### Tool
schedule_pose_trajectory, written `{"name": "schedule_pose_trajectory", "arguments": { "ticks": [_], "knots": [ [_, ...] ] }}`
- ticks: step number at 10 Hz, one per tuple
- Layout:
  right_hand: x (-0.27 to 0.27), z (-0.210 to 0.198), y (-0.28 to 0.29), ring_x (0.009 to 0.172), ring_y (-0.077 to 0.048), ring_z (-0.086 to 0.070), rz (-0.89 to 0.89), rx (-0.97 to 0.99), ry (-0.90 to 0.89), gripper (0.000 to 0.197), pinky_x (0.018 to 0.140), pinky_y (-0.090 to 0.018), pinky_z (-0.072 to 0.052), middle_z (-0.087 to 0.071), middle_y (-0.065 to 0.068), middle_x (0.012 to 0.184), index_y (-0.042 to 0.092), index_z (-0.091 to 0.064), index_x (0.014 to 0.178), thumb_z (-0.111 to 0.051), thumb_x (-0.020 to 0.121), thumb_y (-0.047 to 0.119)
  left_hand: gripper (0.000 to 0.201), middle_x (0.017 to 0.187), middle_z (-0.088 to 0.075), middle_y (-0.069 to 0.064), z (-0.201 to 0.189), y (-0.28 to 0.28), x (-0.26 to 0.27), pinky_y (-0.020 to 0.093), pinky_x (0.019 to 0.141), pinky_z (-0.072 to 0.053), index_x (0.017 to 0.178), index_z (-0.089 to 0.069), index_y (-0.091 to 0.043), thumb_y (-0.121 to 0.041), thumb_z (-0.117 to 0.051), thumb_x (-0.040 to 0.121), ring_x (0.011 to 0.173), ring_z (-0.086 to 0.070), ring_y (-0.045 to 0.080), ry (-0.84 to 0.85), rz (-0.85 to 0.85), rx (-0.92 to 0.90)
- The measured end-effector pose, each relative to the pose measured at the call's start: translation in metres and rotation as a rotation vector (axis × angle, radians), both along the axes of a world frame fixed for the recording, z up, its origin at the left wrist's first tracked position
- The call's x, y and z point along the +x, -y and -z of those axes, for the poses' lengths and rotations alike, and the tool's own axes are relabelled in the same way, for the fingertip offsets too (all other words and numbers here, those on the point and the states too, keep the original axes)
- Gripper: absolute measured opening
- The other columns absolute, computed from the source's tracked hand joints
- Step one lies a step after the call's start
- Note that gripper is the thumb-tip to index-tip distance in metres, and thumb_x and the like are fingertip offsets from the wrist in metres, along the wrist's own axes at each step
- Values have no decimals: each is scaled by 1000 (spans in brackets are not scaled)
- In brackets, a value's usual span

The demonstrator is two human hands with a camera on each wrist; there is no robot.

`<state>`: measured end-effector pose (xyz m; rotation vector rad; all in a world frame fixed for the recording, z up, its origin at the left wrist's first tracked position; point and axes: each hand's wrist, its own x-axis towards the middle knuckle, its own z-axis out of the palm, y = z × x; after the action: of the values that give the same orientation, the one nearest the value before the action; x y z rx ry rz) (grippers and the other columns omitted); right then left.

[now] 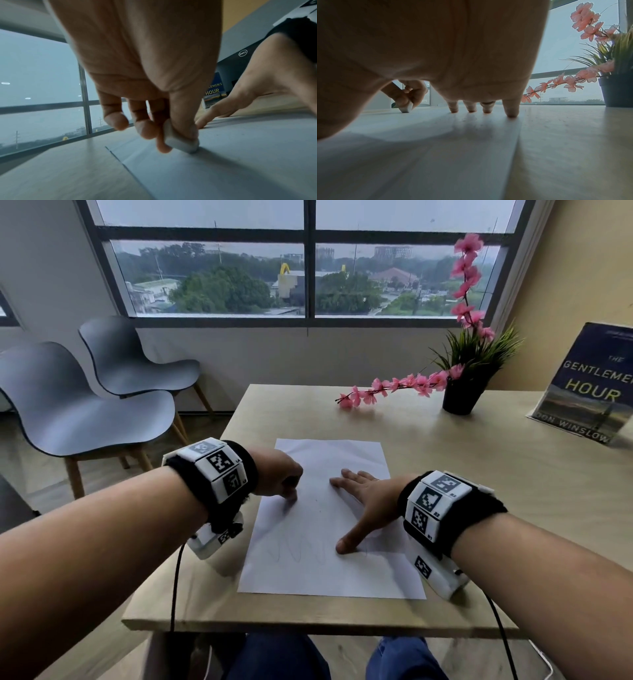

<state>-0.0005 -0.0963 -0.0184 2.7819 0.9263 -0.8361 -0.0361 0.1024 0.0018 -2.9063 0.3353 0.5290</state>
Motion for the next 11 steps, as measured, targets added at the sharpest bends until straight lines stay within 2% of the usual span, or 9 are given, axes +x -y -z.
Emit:
{"name": "schedule_pose_trajectory", "arguments": {
  "ticks": [1, 2, 3, 5, 7, 9, 10, 11],
  "knots": [
    [1, 1, 0, 148, -11, 14, -2, -7, -7, 128, 120, -50, -4, 19, 13, 160, 39, 9, 152, -71, 59, 75, 25, 113, -60, 4, 5, 7, -7, 30, 79, -41, 105, -57, -13, -35, -52, 95, 102, -55, 24, -35, 68, 36],
    [1, 0, 0, 148, -12, 14, -5, -8, -7, 127, 120, -51, -4, 19, 13, 160, 38, 9, 152, -71, 60, 74, 26, 113, -60, 4, 4, 9, -10, 30, 79, -41, 105, -58, -13, -36, -53, 94, 103, -54, 24, -58, 74, 22],
    [0, 0, 0, 148, -12, 14, -2, -8, -7, 127, 120, -51, -4, 20, 13, 160, 38, 9, 152, -71, 61, 74, 29, 117, -59, 5, -1, 1, -6, 30, 82, -42, 109, -58, -12, -37, -53, 94, 106, -55, 25, -13, -9, 6],
    [1, 0, -1, 148, -12, 15, -1, -11, -15, 127, 120, -51, -3, 21, 12, 160, 38, 10, 152, -71, 61, 73, 26, 115, -59, 3, 7, 7, -16, 29, 78, -39, 106, -57, -13, -35, -50, 96, 103, -54, 23, -44, 77, 24],
    [0, -2, -1, 148, -12, 15, -1, -20, -16, 126, 120, -52, -4, 21, 13, 159, 38, 10, 152, -71, 62, 73, 33, 122, -58, 7, 0, -8, -7, 29, 83, -40, 114, -55, -11, -37, -50, 96, 110, -54, 26, -1, -50, 17],
    [1, -1, 0, 148, -12, 15, -5, -24, -24, 127, 120, -52, -5, 22, 13, 159, 38, 11, 152, -70, 62, 74, 28, 118, -58, 4, 7, -3, -15, 27, 75, -35, 111, -55, -12, -35, -48, 97, 105, -54, 24, -54, 8, 26],
    [1, -1, 0, 148, -11, 15, -4, -19, -21, 126, 120, -52, -5, 21, 14, 159, 39, 11, 152, -70, 62, 74, 30, 119, -58, 5, 3, -13, -8, 31, 85, -43, 110, -56, -12, -37, -52, 95, 108, -54, 26, -33, -50, 3],
    [0, -1, 0, 148, -11, 15, -2, -14, -20, 127, 120, -52, -5, 20, 15, 159, 39, 10, 152, -71, 61, 74, 30, 121, -58, 7, 1, -19, -2, 32, 87, -42, 112, -56, -11, -36, -51, 95, 110, -54, 26, 4, -72, 38]
  ]
}}
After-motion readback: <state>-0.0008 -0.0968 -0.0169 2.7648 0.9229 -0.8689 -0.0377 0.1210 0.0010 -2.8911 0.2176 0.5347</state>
